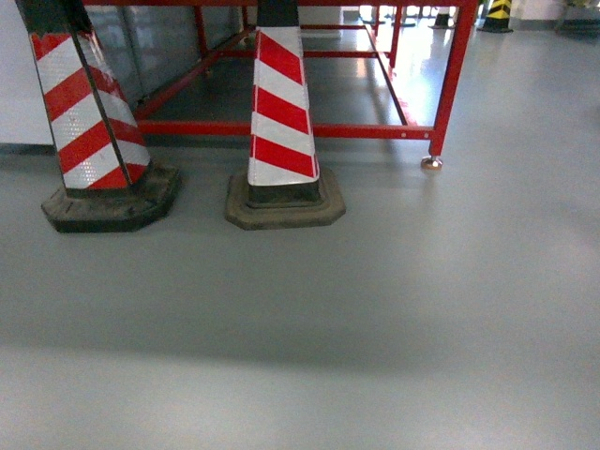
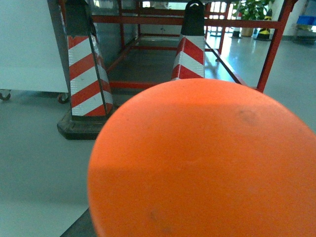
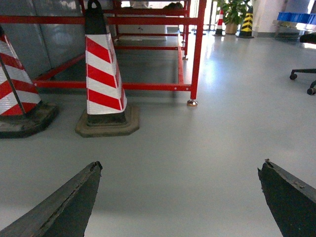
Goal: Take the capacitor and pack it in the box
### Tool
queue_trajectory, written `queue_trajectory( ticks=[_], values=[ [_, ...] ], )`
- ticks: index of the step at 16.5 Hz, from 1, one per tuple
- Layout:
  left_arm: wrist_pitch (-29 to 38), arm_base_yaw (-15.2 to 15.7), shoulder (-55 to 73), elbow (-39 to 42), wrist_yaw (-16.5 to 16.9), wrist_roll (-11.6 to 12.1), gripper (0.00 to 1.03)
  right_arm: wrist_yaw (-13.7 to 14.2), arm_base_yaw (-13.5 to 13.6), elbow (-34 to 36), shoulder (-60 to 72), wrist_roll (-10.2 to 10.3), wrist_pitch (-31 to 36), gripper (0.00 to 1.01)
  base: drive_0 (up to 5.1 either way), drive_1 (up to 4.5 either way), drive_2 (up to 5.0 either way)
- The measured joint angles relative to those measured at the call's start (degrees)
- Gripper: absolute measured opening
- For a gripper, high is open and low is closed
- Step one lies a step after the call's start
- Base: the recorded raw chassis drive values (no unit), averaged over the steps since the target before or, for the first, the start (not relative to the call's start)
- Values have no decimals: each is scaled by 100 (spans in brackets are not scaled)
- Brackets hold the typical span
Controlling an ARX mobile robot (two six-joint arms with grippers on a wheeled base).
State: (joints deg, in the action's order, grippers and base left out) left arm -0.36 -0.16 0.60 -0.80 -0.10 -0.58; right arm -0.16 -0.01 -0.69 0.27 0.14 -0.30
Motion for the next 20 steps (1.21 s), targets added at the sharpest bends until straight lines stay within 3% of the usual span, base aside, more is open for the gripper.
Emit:
queue_trajectory(
  ticks=[20],
  values=[
    [2, 0, 0, 0, 7, 0, 44, 15, 0, 0, 0, 0, -7, 98, 2, 381, -377]
  ],
)
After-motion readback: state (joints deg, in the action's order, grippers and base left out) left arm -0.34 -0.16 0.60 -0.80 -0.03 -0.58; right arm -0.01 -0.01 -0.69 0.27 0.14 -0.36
